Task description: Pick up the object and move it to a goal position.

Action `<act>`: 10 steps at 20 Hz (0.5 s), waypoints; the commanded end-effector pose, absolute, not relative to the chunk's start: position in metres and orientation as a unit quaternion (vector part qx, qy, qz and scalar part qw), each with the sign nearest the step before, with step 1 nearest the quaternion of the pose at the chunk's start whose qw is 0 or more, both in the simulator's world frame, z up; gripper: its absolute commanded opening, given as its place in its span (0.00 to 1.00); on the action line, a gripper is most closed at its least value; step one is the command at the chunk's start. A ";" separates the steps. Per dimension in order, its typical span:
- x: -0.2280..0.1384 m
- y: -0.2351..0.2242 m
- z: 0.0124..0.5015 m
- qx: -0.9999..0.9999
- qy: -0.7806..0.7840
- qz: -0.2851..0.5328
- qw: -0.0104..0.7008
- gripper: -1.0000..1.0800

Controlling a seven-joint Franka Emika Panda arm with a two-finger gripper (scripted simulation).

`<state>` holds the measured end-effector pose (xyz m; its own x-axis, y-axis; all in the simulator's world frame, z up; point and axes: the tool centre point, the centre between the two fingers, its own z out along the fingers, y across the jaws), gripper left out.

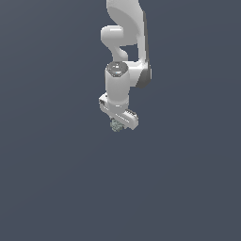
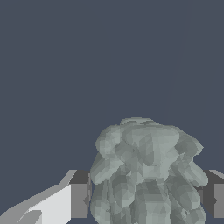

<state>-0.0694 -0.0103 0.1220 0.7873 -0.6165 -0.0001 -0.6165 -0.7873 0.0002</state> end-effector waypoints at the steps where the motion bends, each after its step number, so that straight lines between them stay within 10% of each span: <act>1: -0.070 0.007 0.145 0.945 -0.326 0.000 0.001 0.00; 10: -0.069 0.058 0.212 0.945 -0.326 0.001 0.001 0.00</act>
